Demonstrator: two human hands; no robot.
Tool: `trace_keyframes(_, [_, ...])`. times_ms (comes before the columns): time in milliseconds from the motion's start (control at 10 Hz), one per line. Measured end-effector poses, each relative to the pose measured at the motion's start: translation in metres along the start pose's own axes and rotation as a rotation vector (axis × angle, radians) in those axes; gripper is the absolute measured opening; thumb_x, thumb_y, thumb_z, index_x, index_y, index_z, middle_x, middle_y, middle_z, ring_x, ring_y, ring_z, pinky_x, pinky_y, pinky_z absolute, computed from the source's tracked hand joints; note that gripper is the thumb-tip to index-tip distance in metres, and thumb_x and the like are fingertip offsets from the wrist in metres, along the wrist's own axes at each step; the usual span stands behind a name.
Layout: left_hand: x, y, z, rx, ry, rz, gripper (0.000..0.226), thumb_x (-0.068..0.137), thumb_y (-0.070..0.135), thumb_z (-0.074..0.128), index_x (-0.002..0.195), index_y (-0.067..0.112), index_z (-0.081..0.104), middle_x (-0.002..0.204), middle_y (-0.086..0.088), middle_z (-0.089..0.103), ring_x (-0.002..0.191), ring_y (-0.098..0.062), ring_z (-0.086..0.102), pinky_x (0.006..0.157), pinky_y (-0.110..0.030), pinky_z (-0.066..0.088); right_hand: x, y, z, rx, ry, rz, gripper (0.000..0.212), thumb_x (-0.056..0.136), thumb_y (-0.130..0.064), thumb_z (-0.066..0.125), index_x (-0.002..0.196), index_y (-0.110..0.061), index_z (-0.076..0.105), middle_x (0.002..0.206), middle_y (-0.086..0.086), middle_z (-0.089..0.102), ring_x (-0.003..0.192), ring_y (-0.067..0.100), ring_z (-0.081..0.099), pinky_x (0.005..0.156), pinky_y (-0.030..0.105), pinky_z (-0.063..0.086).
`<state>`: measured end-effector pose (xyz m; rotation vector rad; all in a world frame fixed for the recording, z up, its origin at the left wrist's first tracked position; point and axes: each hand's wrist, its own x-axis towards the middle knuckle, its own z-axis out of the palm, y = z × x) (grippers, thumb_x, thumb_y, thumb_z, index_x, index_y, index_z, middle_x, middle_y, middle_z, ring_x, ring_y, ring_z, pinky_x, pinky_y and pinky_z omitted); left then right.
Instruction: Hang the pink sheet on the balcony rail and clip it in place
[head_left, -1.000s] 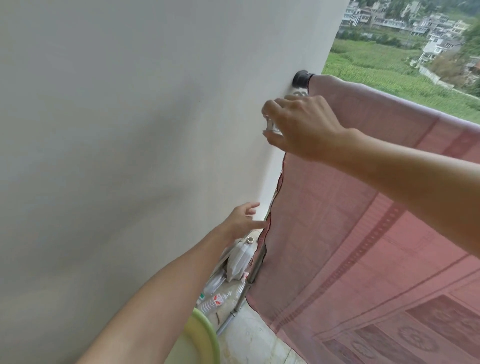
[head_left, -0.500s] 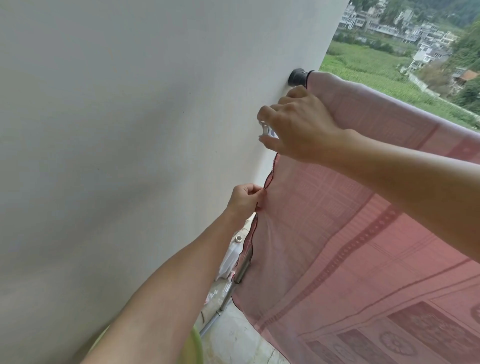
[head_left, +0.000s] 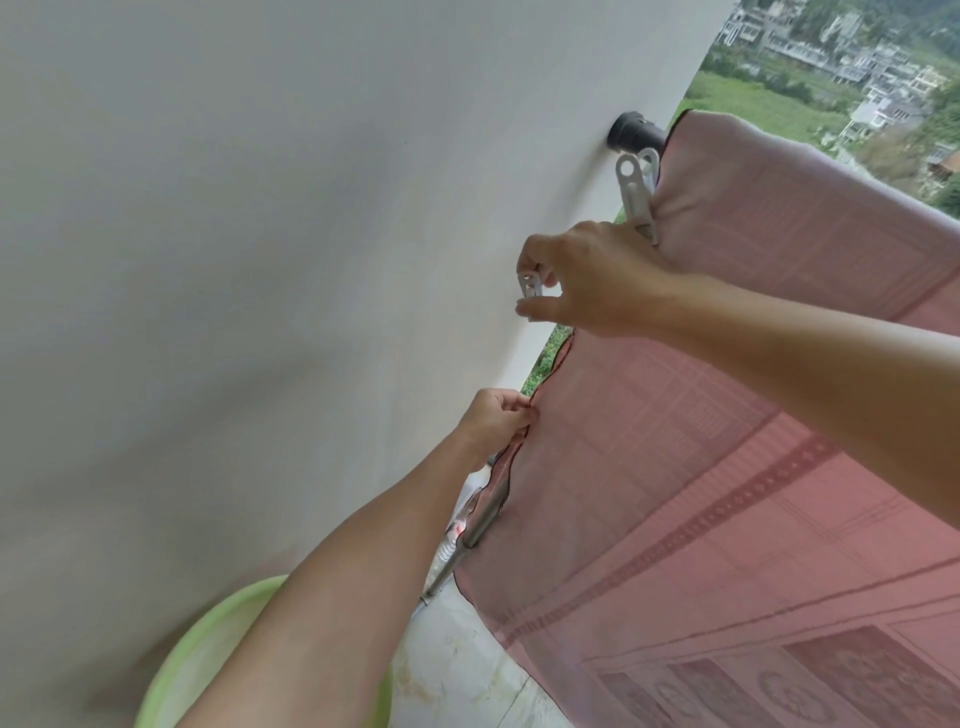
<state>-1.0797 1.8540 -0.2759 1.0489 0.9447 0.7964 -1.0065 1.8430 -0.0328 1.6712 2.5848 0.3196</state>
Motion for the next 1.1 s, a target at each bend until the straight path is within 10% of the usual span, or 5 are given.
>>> trace_keyframes(300, [-0.020,-0.001,-0.026,-0.083,0.096,0.094,0.009,0.088,0.004,0.067,0.090,-0.005,0.069,0.088,-0.019,0.068,0.079,-0.027,0.062,0.083,-0.041,0.055,0.021,-0.027,0.032,0.060,-0.291,0.101,0.031,0.070,-0.049,0.080,0.094,-0.030,0.073,0.091,-0.012,0.069,0.084,0.015,0.064,0.060,0.026,0.043])
trace_keyframes(1100, [-0.015,0.049,-0.055,0.053,0.083,0.064,0.011,0.087,0.000,0.066,0.094,-0.006,0.070,0.088,-0.021,0.069,0.077,-0.027,0.064,0.083,-0.041,0.056,0.063,-0.016,0.025,-0.063,-0.518,0.183,0.044,0.071,-0.047,0.081,0.097,-0.015,0.065,0.095,0.000,0.067,0.089,0.026,0.065,0.069,0.032,0.048])
